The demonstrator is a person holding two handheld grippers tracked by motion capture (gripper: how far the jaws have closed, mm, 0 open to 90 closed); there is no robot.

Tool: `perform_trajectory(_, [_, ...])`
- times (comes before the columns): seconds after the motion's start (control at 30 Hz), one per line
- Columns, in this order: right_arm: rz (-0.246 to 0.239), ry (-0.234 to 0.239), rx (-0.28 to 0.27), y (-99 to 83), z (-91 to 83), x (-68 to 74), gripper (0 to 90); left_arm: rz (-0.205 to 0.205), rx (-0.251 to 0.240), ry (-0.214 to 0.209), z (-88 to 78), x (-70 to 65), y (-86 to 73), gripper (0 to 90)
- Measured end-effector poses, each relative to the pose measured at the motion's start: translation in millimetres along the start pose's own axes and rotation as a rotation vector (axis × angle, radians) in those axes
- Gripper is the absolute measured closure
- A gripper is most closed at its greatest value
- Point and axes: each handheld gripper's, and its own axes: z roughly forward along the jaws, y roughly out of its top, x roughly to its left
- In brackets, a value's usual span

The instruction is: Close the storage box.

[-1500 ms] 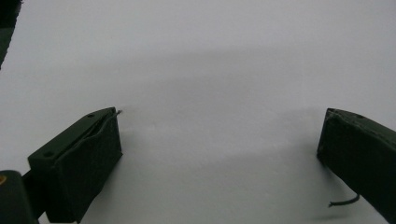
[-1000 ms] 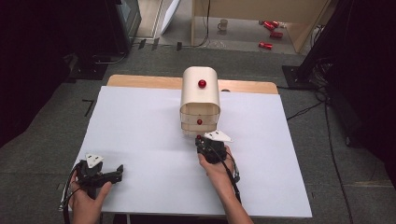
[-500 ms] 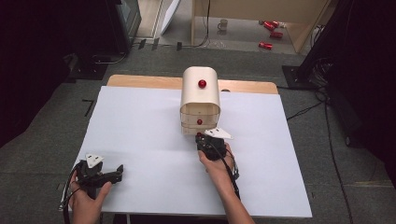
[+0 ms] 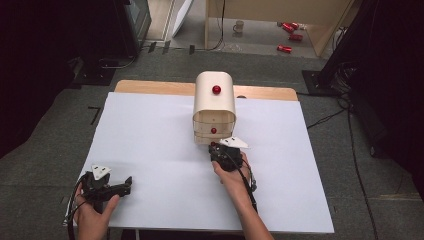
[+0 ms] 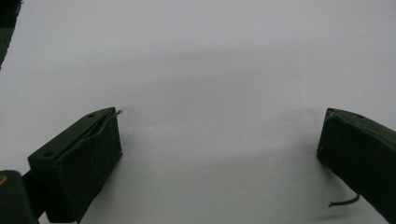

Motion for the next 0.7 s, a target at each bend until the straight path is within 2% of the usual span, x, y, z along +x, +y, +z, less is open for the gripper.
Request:
perform_trajectory(0.1, [0.0,0.012,-0.004,-1.1,-3.8,-3.3,53.0,0.0,0.0,0.0,0.0,0.0,0.0,0.0])
perform_trajectory(0.13, [0.0,0.012,-0.004,-1.1,-3.8,-3.3,53.0,0.0,0.0,0.0,0.0,0.0,0.0,0.0])
perform_trajectory(0.17, [0.0,0.014,-0.004,-1.5,-5.2,-4.4,49.3,0.0,0.0,0.0,0.0,0.0,0.0,0.0])
perform_trajectory(0.2, [-0.008,0.015,-0.005,-2.5,-8.0,-6.6,42.9,0.0,0.0,0.0,0.0,0.0,0.0,0.0])
perform_trajectory(0.23, [-0.008,0.015,-0.005,-2.5,-8.0,-6.6,42.9,0.0,0.0,0.0,0.0,0.0,0.0,0.0])
perform_trajectory(0.27, [-0.018,0.013,-0.001,-3.8,-11.3,-9.1,36.0,0.0,0.0,0.0,0.0,0.0,0.0,0.0])
perform_trajectory(0.4, [-0.023,0.002,0.002,-6.8,-18.5,-16.0,18.1,0.0,0.0,0.0,0.0,0.0,0.0,0.0])
perform_trajectory(0.43, [-0.023,0.002,0.002,-6.8,-18.5,-16.0,18.1,0.0,0.0,0.0,0.0,0.0,0.0,0.0])
perform_trajectory(0.47, [-0.025,-0.012,0.006,-8.1,-22.8,-19.7,12.1,0.0,0.0,0.0,0.0,0.0,0.0,0.0])
perform_trajectory(0.6, [-0.022,-0.041,0.002,-11.3,-33.8,-28.3,5.8,0.0,0.0,0.0,0.0,0.0,0.0,0.0])
perform_trajectory(0.7, [-0.014,-0.041,0.0,-13.4,-39.7,-34.4,2.9,0.0,0.0,0.0,0.0,0.0,0.0,0.0])
